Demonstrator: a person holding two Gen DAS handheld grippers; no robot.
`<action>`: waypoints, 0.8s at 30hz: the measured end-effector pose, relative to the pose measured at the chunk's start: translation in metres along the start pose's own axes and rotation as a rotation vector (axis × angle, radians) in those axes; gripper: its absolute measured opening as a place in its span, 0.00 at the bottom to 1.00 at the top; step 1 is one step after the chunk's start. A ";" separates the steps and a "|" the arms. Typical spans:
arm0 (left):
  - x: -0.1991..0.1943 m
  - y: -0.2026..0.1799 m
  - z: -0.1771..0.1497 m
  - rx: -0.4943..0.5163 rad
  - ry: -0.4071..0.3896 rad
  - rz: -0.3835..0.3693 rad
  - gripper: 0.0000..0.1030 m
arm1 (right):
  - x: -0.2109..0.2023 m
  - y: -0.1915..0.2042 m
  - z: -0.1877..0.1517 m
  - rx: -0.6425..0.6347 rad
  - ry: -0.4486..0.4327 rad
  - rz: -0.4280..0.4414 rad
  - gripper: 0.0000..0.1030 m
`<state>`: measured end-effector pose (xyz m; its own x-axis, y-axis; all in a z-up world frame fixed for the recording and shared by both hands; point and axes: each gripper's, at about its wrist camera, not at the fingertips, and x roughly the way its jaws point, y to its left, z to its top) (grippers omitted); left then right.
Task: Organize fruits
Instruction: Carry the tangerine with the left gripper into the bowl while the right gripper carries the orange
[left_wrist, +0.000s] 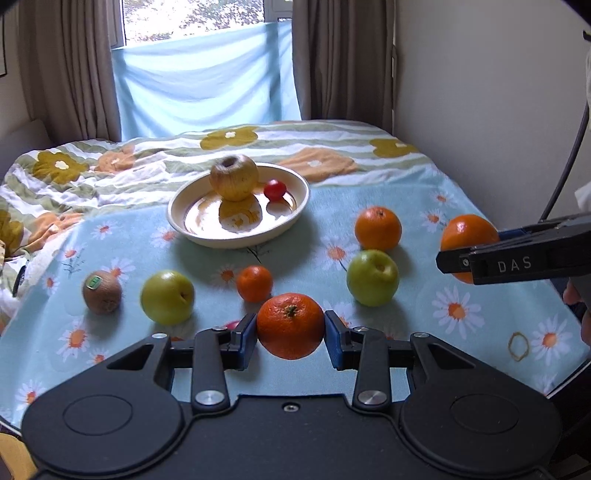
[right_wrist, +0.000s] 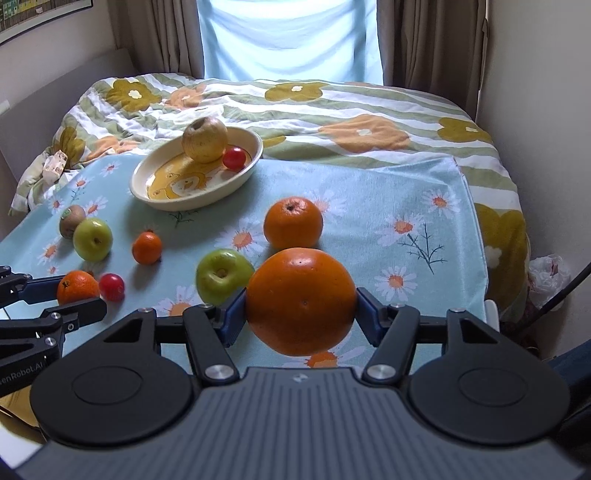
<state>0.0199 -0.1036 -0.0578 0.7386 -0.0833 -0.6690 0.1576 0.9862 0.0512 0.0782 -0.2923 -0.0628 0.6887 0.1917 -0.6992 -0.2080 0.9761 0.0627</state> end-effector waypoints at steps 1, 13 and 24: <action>-0.007 0.002 0.003 -0.005 -0.010 0.007 0.41 | -0.006 0.003 0.004 -0.003 -0.005 0.004 0.74; -0.048 0.049 0.038 -0.065 -0.065 0.077 0.41 | -0.046 0.052 0.048 -0.044 -0.043 0.064 0.74; -0.025 0.103 0.077 -0.037 -0.066 0.058 0.41 | -0.024 0.099 0.089 -0.017 -0.043 0.073 0.74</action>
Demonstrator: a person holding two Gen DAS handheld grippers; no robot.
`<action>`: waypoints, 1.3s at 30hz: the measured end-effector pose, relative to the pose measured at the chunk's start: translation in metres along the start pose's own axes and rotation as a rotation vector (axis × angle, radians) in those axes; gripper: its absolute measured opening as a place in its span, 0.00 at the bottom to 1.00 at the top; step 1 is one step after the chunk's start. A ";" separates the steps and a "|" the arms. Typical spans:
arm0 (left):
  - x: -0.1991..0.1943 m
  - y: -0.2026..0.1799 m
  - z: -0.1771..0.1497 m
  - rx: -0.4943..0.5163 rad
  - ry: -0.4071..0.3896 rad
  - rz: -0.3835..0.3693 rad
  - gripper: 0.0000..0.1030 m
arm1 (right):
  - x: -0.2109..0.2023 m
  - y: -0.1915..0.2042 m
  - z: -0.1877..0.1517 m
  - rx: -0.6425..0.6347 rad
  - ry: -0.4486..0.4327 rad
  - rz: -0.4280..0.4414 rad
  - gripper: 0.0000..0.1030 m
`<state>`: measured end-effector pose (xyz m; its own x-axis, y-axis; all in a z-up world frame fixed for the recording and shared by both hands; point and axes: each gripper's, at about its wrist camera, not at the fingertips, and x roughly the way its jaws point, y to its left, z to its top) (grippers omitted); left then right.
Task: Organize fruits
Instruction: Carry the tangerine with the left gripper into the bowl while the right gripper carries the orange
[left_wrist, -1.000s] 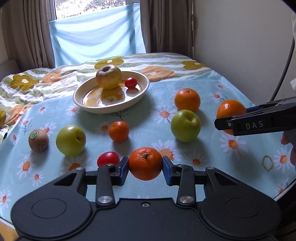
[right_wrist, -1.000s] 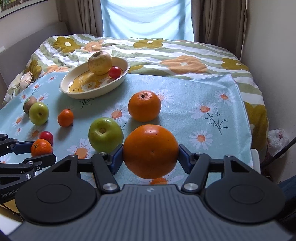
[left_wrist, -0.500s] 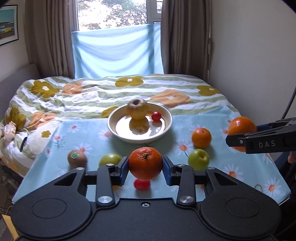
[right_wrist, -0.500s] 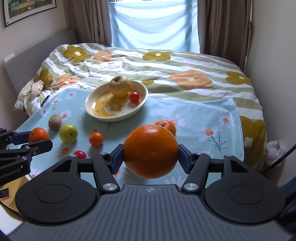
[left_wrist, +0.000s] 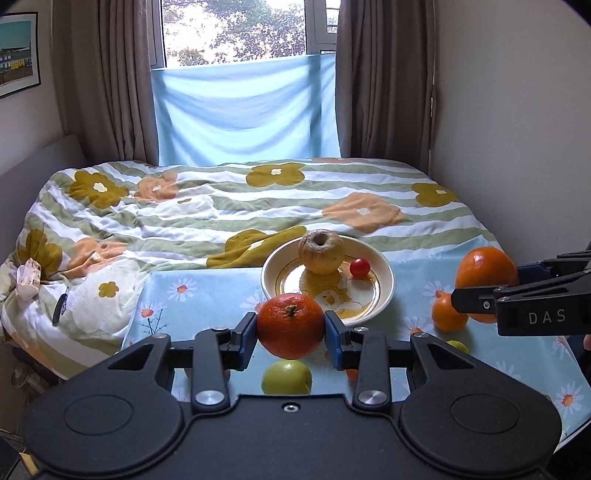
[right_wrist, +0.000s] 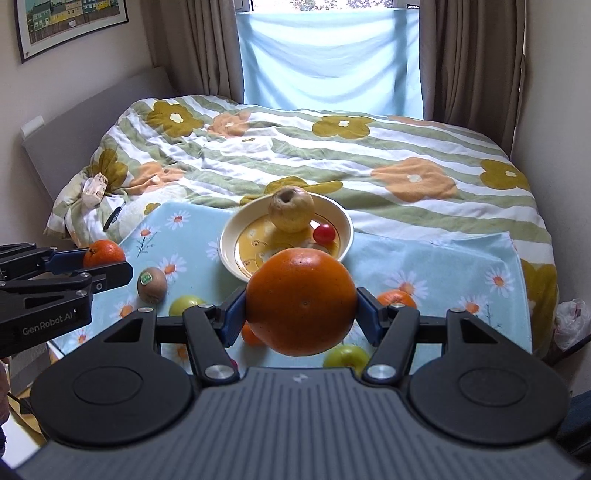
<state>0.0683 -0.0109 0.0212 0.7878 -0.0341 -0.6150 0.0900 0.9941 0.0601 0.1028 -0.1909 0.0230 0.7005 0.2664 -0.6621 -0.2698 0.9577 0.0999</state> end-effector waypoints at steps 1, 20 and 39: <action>0.005 0.005 0.004 0.005 0.000 -0.004 0.41 | 0.005 0.003 0.004 0.008 0.002 -0.005 0.74; 0.138 0.042 0.062 0.177 0.064 -0.170 0.41 | 0.106 0.010 0.058 0.177 0.035 -0.163 0.74; 0.249 0.020 0.046 0.382 0.196 -0.273 0.42 | 0.167 -0.006 0.062 0.277 0.094 -0.258 0.74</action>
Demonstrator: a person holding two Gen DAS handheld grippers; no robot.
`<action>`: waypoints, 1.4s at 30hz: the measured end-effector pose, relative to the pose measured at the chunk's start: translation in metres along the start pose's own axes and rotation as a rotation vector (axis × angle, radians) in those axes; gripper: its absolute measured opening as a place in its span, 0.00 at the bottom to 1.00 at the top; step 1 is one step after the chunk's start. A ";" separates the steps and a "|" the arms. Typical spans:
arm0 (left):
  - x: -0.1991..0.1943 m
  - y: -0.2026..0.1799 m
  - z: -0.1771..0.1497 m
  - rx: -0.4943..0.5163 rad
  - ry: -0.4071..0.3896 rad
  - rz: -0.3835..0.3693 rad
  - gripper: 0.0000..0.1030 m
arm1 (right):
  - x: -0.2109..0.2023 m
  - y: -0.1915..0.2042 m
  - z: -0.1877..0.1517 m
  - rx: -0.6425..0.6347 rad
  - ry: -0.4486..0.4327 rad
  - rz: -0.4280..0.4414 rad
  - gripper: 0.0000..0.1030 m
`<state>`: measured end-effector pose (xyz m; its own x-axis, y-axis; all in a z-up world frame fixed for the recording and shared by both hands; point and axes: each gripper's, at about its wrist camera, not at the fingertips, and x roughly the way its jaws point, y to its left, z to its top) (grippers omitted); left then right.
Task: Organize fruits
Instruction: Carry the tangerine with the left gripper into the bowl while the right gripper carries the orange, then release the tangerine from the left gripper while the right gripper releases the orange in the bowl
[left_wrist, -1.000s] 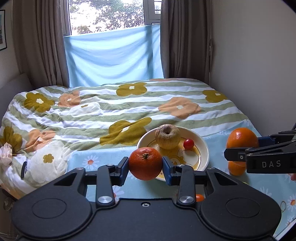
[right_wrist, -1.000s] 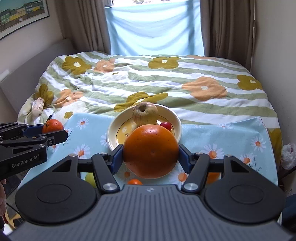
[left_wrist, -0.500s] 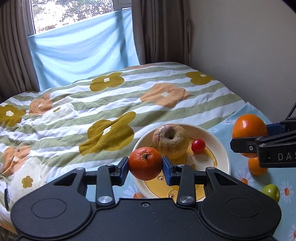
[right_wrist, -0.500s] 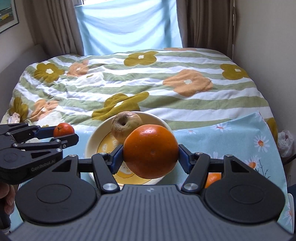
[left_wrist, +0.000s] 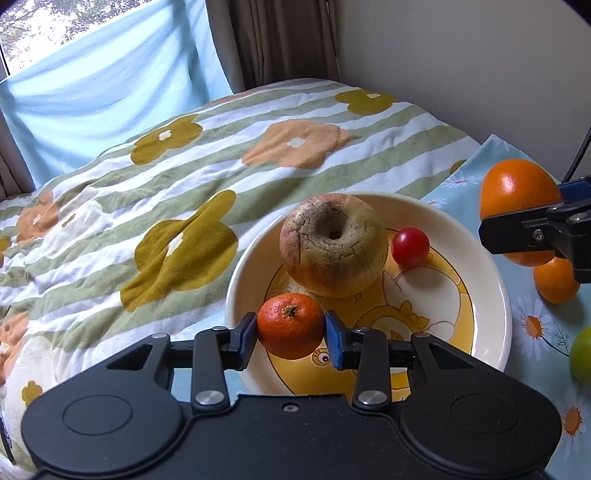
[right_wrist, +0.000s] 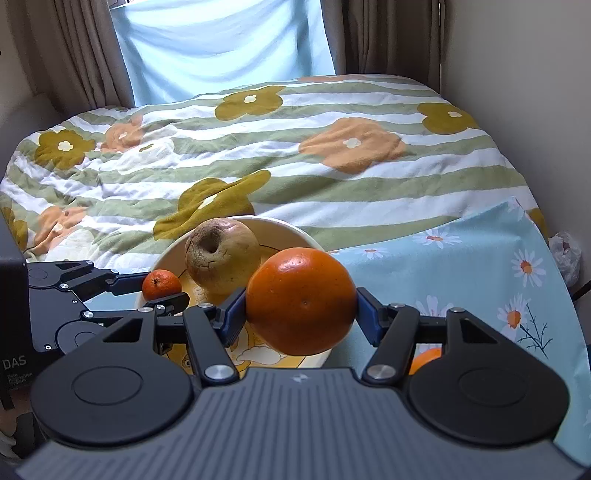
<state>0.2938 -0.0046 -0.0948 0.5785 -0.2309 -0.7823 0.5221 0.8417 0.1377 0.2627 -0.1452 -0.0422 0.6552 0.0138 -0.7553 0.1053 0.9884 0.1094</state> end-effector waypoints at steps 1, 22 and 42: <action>0.001 0.000 0.000 0.002 -0.003 -0.007 0.42 | 0.001 -0.001 0.000 0.003 0.000 -0.002 0.74; -0.065 0.011 -0.022 -0.144 -0.053 0.051 0.96 | -0.004 -0.002 0.002 -0.056 0.009 0.039 0.74; -0.095 0.004 -0.050 -0.288 -0.033 0.155 1.00 | 0.060 0.018 -0.011 -0.219 0.092 0.135 0.75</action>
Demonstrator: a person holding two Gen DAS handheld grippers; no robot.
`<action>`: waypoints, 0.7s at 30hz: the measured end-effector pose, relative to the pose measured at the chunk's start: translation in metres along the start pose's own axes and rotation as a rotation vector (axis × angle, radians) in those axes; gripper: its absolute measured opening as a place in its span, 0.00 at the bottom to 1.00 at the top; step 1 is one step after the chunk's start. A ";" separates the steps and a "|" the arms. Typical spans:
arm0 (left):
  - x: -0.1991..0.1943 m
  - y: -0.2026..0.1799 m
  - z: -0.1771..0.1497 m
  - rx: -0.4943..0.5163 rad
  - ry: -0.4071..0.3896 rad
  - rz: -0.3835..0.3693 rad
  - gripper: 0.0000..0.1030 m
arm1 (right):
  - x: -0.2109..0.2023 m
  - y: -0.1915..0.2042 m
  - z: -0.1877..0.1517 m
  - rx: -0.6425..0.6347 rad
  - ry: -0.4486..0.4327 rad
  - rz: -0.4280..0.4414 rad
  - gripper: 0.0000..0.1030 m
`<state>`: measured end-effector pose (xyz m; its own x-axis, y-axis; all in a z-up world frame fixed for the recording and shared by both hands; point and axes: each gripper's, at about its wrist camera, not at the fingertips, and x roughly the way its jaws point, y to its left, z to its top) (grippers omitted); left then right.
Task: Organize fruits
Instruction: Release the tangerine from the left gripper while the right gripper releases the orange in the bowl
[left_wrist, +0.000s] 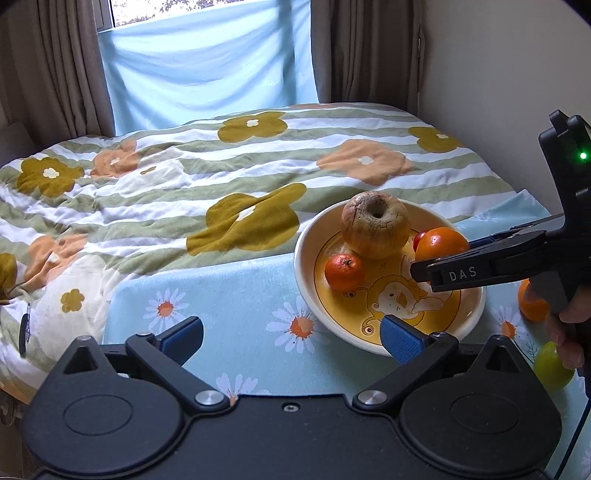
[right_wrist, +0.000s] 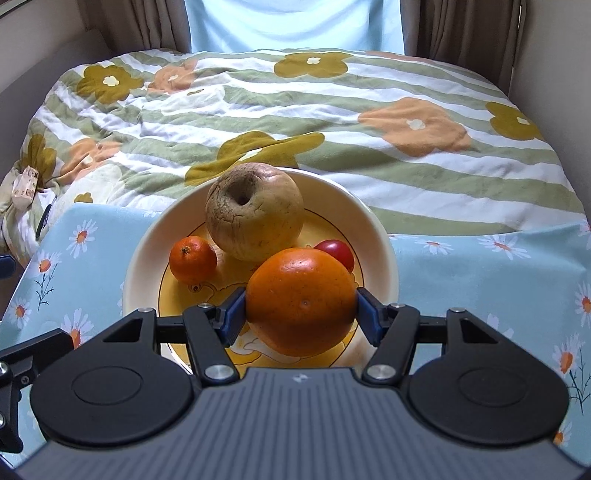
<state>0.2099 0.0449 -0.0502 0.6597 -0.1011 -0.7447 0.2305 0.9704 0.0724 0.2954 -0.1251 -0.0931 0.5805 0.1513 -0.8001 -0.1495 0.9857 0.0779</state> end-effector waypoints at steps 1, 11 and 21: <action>0.000 0.000 -0.001 -0.006 0.002 0.000 1.00 | 0.001 0.000 0.000 -0.004 0.002 0.004 0.75; -0.016 0.001 -0.003 -0.040 -0.009 0.009 1.00 | -0.025 0.000 0.005 -0.002 -0.081 -0.034 1.00; -0.046 0.001 -0.002 -0.053 -0.060 0.012 1.00 | -0.065 0.005 0.000 0.010 -0.115 -0.034 1.00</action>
<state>0.1783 0.0512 -0.0178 0.7043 -0.1006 -0.7027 0.1847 0.9818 0.0446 0.2573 -0.1302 -0.0409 0.6730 0.1243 -0.7291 -0.1200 0.9911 0.0583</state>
